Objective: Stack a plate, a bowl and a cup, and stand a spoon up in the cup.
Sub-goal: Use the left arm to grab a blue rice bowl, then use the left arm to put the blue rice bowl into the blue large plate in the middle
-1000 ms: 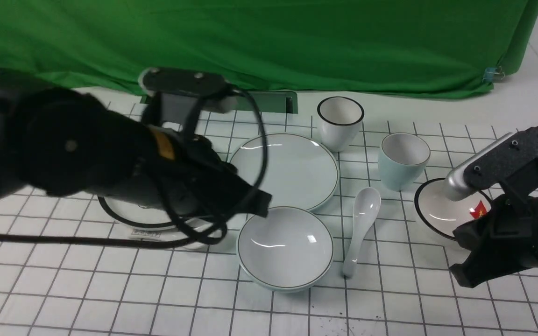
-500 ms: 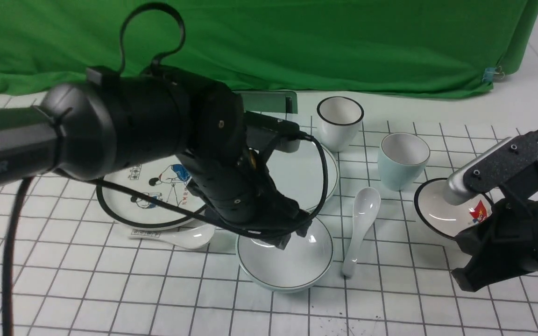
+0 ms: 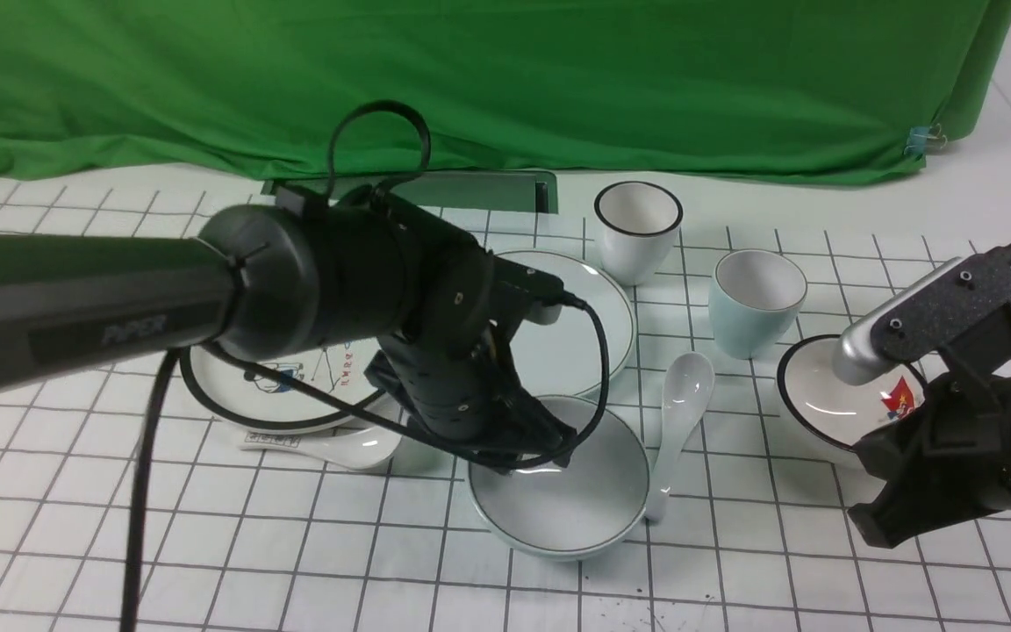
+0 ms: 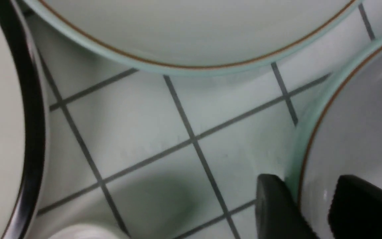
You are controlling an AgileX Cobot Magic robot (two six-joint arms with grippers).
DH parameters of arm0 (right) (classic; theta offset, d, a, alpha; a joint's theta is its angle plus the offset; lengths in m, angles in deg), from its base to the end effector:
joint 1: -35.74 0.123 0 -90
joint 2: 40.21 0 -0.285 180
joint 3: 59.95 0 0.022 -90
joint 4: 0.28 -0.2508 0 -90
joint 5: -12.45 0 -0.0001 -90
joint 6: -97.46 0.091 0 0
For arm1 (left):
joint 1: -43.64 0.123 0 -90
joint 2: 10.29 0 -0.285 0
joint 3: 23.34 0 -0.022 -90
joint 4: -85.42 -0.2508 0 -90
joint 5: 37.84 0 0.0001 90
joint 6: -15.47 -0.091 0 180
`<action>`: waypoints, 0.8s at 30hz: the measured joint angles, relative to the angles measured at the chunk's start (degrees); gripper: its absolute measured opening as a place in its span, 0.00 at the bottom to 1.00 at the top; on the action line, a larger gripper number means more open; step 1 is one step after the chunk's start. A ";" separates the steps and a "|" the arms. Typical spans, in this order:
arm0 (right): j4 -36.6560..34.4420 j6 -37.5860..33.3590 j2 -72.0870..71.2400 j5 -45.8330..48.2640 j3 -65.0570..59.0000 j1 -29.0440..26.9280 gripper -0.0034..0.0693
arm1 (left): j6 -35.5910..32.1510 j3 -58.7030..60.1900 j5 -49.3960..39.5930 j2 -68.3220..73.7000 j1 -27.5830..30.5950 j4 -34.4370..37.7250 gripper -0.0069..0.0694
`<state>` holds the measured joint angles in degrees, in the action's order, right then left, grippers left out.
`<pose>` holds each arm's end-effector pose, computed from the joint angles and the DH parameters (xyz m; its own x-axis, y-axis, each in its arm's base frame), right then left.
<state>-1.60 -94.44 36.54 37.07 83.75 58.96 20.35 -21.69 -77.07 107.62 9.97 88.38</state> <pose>0.2159 0.0936 0.2551 -0.5932 -0.4565 -0.6631 -0.5194 0.8464 -0.1181 0.3273 -0.2216 0.1855 -0.8400 0.4096 -0.3558 0.4627 0.8833 -0.0755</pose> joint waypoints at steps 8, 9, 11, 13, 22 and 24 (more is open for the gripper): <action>0.00 0.06 0.00 -0.06 0.00 0.00 0.13 | -2.99 -3.89 -2.50 -0.81 0.00 0.65 0.08; 0.00 0.23 0.00 -0.06 0.00 0.00 0.13 | -3.22 -4.79 -3.21 -1.25 0.08 0.57 0.08; 0.00 0.65 -0.46 -0.06 0.00 0.00 0.14 | -3.57 -7.22 -3.61 -2.05 0.67 1.20 0.08; 0.00 1.09 -1.21 -0.15 0.12 0.00 0.14 | -3.70 -9.38 -3.08 -2.29 1.76 2.02 0.08; 0.00 3.12 -3.82 0.10 1.52 0.00 0.15 | -3.99 -14.36 7.77 3.54 11.63 8.64 0.08; 0.00 5.29 -3.87 0.95 2.27 0.00 0.15 | -4.37 -14.42 8.46 5.45 12.13 7.89 0.08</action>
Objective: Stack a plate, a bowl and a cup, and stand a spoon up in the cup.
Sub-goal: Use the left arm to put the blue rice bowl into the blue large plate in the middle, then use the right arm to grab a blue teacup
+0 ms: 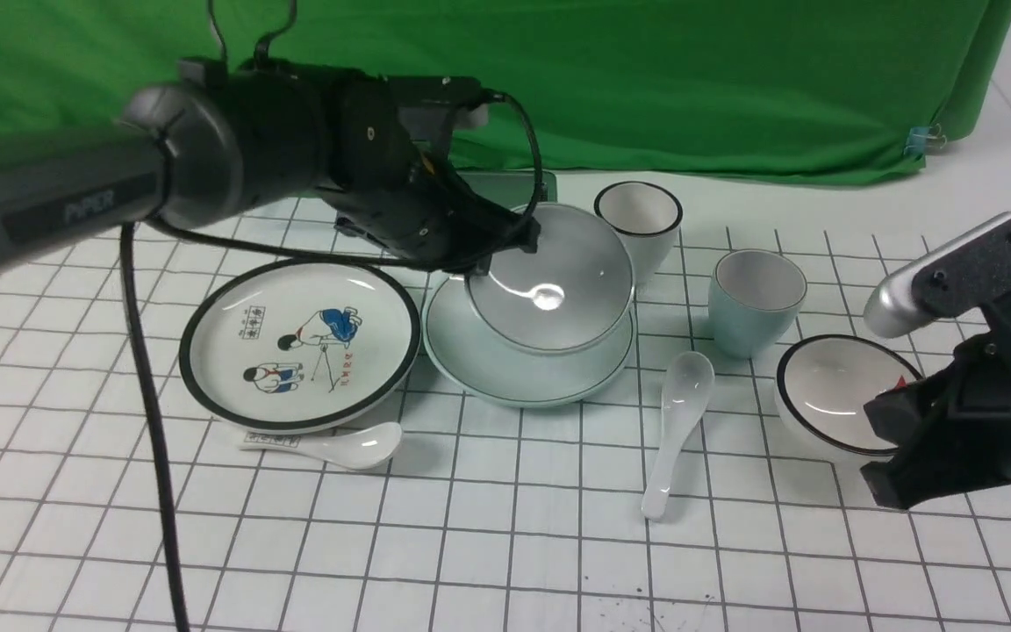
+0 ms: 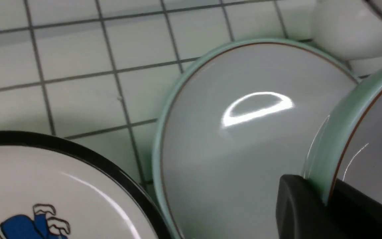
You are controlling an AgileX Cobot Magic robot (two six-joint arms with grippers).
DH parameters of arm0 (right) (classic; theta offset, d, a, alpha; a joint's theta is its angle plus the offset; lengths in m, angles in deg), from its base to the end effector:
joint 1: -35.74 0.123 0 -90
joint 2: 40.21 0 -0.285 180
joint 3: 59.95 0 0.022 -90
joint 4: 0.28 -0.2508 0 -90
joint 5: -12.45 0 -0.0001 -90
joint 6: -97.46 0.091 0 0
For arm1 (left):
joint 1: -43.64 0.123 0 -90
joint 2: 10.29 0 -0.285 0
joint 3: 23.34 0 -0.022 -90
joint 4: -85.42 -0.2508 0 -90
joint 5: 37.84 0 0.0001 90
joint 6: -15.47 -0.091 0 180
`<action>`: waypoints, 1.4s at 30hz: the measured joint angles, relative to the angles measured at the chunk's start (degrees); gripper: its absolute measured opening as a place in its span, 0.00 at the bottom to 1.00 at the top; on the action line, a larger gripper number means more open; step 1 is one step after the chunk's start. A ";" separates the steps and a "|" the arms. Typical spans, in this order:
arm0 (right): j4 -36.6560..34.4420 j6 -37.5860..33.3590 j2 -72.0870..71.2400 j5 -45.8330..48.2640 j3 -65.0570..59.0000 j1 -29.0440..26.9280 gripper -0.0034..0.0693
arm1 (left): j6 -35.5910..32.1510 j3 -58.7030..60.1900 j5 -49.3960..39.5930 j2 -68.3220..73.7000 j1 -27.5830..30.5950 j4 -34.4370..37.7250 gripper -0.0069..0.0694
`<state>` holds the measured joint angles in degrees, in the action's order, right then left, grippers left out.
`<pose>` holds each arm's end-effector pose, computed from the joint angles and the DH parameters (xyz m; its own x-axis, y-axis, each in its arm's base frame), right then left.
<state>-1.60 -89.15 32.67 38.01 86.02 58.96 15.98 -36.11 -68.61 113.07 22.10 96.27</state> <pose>0.2106 0.0913 0.2820 -0.5798 -0.3515 -0.7350 -0.4578 0.8868 -0.0630 0.4212 -0.1757 0.2231 -0.7835 0.1260 -0.6085 0.2920 0.9390 -0.1816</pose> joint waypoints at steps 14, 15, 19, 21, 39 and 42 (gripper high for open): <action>-0.05 2.39 17.07 6.24 18.88 -6.83 0.49 | -0.51 -0.92 -0.52 3.00 0.29 -6.75 0.37; -0.05 2.56 19.07 6.56 20.62 -7.41 0.51 | -0.51 -1.22 -1.11 2.81 0.29 -6.75 0.44; -0.05 2.90 28.61 7.56 29.89 -9.38 0.55 | -0.51 -2.88 -6.49 -0.40 0.29 -7.40 0.67; -0.05 2.91 33.49 8.37 34.31 -9.71 0.58 | -0.51 -3.01 -8.55 -3.31 0.29 -8.82 0.73; -0.11 0.70 53.70 16.47 52.50 -9.78 0.17 | -0.51 23.47 -16.93 -49.69 0.34 -18.52 0.13; -0.75 -0.40 52.71 21.22 56.13 -9.78 0.17 | 1.24 31.43 -16.33 -56.99 0.34 -21.82 0.06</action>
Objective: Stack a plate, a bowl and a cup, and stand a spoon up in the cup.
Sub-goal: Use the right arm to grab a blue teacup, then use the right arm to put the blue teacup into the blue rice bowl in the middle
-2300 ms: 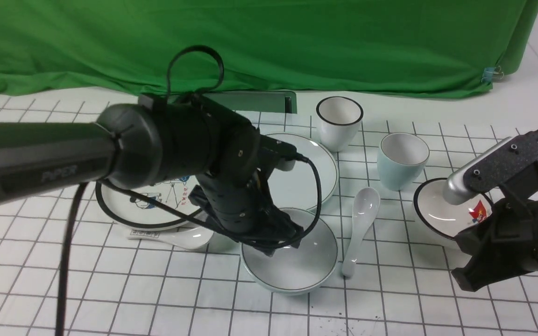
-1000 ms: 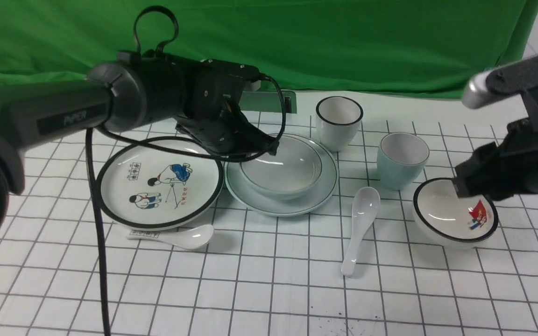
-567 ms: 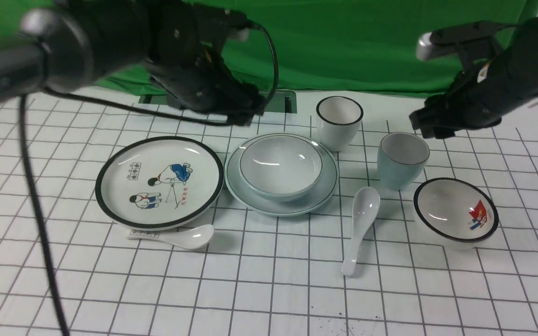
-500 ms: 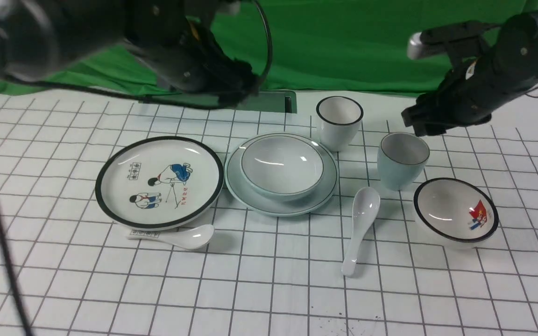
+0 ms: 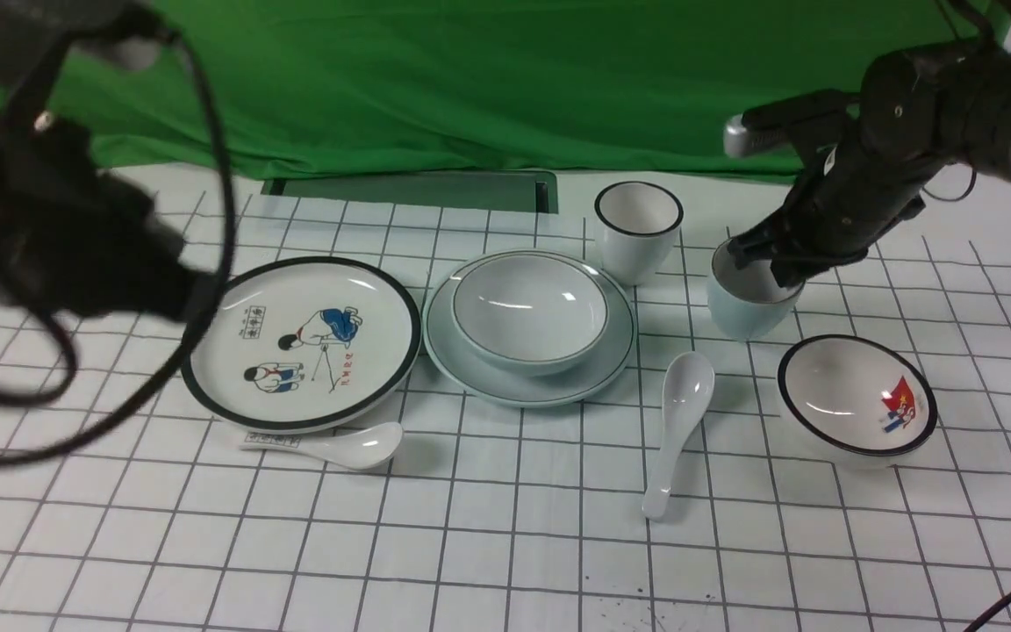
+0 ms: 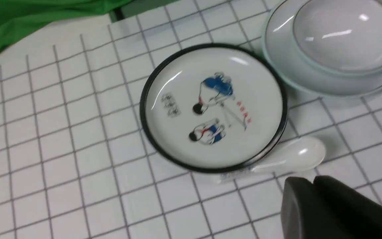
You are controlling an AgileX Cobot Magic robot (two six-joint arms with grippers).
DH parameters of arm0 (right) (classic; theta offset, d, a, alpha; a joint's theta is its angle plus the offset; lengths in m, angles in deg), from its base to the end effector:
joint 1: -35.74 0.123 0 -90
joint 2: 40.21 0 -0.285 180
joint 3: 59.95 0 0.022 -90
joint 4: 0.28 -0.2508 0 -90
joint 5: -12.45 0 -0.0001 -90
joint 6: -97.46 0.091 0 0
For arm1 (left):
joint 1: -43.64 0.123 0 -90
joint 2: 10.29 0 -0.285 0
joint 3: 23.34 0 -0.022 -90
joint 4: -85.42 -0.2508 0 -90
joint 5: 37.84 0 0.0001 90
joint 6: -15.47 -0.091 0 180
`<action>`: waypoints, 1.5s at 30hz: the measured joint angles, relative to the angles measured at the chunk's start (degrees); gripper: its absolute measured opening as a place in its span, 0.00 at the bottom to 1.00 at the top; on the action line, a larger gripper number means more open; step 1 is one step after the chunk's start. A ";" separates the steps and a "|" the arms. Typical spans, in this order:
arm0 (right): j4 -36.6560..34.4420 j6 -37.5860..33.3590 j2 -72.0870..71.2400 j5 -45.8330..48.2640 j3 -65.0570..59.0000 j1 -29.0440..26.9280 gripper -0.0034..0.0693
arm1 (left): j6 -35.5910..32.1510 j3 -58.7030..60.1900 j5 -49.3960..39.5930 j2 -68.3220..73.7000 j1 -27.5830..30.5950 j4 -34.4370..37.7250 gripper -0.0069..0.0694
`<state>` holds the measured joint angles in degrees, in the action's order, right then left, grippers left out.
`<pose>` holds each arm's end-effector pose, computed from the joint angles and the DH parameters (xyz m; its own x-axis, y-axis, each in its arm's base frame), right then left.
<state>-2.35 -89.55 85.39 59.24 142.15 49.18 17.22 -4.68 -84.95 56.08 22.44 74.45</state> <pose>0.4468 0.1092 0.2385 -0.8167 -0.2953 -0.4958 -0.3262 0.9450 -0.0256 0.1920 -0.0609 0.3678 -0.5898 0.3355 -0.7346 0.3218 0.9319 0.1672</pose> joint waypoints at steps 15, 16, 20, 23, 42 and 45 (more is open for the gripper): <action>-5.36 -3.43 7.78 0.20 15.58 15.61 0.17 | 1.55 30.22 23.77 -14.14 0.07 -0.93 0.04; -4.81 -2.57 9.23 0.30 16.36 15.66 0.17 | 1.56 30.22 25.06 -14.14 0.07 0.01 0.04; -3.71 0.14 12.70 2.00 18.94 15.61 0.17 | 1.86 30.25 27.86 -14.14 0.07 2.96 0.04; -3.83 0.86 12.91 3.74 19.65 15.61 0.17 | 1.98 30.30 28.13 -14.14 0.07 3.29 0.04; -3.39 -5.12 5.28 21.38 29.22 15.54 0.63 | 3.70 30.30 27.12 -14.14 0.07 4.73 0.04; -3.14 -4.94 -1.11 21.29 25.70 14.97 0.62 | 3.74 30.30 27.02 -14.14 0.07 4.97 0.04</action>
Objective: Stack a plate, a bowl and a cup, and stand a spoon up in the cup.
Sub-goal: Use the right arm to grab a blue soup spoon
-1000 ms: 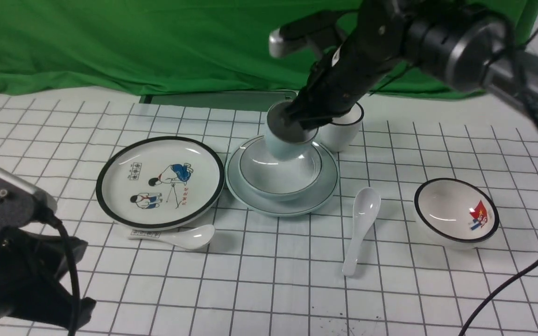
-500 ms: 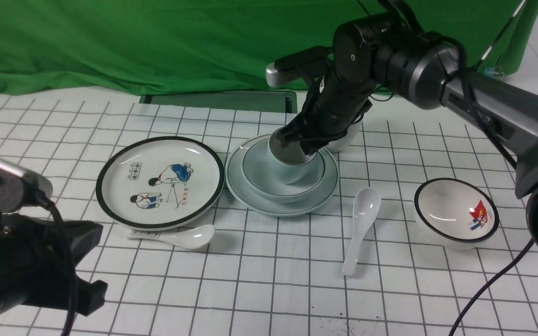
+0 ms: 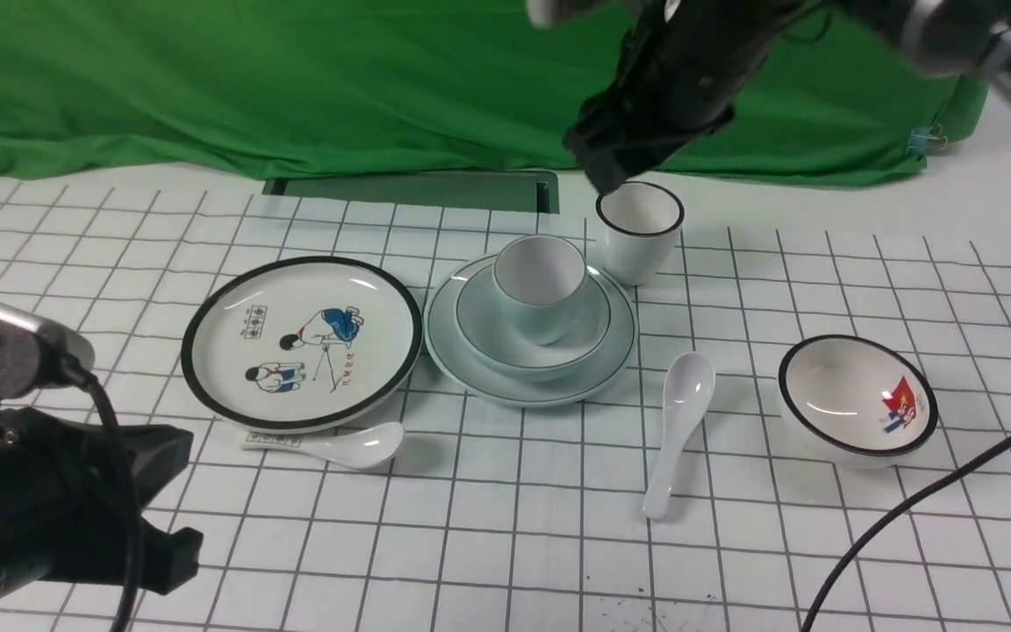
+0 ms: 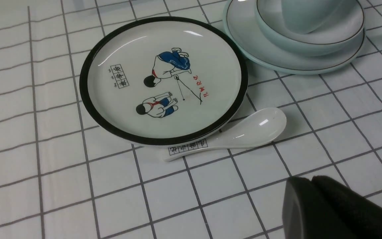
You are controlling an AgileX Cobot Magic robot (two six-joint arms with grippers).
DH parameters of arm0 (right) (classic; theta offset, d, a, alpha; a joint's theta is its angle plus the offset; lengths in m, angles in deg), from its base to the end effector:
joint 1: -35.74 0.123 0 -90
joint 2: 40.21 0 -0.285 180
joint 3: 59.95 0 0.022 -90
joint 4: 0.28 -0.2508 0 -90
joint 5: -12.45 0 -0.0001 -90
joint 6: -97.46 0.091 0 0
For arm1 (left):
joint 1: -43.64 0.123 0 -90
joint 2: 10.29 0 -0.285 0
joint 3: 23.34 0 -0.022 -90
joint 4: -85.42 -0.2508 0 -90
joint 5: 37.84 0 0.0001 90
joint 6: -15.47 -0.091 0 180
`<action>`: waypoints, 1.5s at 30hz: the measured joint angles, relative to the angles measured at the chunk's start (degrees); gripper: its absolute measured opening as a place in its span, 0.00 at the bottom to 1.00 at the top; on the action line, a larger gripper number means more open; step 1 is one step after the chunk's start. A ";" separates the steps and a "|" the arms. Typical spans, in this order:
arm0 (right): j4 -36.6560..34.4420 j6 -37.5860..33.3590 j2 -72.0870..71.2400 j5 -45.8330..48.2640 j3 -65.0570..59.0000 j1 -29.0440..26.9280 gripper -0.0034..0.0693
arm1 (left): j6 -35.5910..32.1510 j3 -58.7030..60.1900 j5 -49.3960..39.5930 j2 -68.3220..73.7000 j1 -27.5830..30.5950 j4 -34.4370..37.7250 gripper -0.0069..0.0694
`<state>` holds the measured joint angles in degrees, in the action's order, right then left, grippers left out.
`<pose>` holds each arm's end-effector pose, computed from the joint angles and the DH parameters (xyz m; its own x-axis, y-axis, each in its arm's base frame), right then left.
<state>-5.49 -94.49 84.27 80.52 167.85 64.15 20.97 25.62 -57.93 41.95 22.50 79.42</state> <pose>0.3945 0.2221 0.3631 -0.6169 -0.5304 -0.5815 -0.6337 0.7729 -0.0327 0.1444 -0.0523 0.2740 -0.4822 0.1890 -0.8554 0.3329 0.9427 0.0206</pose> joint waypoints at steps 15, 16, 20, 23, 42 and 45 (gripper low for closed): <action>0.91 -16.98 -7.80 -11.32 -44.54 0.19 0.17 | -0.34 0.02 1.82 0.00 0.00 3.73 0.04; 0.91 -21.48 -7.80 -11.66 -45.12 0.76 0.18 | -0.61 0.02 2.05 0.00 0.00 3.73 0.04; 0.79 -33.02 -7.80 -13.31 -46.01 2.28 0.35 | -1.09 0.02 2.22 0.00 0.00 3.79 0.04; 0.84 -43.88 -7.57 -14.59 -46.15 3.01 0.58 | -1.21 0.02 2.29 0.00 0.00 4.07 0.04; 0.90 -79.45 -3.48 -26.06 -47.87 3.35 0.54 | -1.35 0.02 1.84 0.00 0.00 4.58 0.04; 0.90 -80.50 -2.71 -26.43 -47.87 3.35 0.45 | -1.35 0.02 1.84 0.00 0.00 4.58 0.04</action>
<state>-4.59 -174.98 81.56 54.09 119.98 67.51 19.62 25.64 -56.09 41.95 22.50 84.00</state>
